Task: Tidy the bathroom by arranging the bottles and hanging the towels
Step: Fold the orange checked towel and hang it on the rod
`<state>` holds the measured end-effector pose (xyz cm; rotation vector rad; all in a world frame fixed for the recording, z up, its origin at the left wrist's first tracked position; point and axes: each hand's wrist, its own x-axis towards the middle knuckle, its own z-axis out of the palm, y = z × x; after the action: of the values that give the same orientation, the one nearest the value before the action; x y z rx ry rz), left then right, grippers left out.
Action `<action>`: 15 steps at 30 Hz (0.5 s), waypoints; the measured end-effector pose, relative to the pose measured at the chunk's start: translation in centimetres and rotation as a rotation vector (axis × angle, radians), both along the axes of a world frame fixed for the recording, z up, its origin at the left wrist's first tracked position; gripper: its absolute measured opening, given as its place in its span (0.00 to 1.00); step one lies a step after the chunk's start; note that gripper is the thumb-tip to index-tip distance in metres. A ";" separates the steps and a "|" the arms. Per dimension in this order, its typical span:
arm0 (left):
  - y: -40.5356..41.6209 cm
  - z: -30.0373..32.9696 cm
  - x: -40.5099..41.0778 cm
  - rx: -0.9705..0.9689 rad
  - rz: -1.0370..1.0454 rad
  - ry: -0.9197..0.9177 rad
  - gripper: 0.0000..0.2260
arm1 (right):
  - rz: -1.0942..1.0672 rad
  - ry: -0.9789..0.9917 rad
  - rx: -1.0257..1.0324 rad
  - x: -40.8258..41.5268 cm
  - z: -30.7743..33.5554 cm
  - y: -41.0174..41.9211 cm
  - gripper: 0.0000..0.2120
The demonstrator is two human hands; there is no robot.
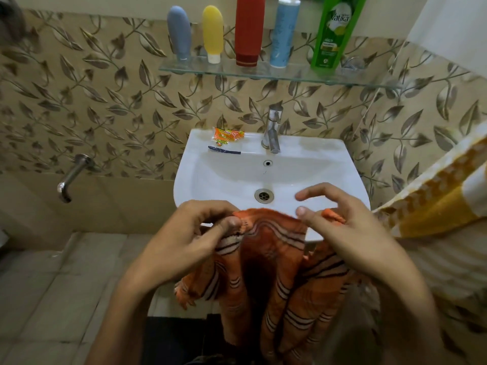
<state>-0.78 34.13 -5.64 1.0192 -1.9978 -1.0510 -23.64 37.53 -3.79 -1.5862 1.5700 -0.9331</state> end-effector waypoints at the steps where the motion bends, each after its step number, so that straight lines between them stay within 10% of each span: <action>1: 0.1 0.0 -0.4 -0.005 -0.023 0.000 0.09 | 0.079 0.006 0.010 0.7 -0.2 0.0 0.08; 5: 0.3 -0.1 -1.5 -0.034 -0.106 0.048 0.09 | 0.327 0.003 0.078 3.2 -0.5 -0.3 0.15; 15: -0.6 -0.7 -0.1 0.060 -0.016 0.011 0.06 | 0.172 -0.126 0.028 1.6 -0.1 -0.7 0.16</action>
<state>-0.88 33.53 -6.34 1.0286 -1.9786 -1.1291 -22.07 36.81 -3.89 -1.5836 1.3321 -0.8949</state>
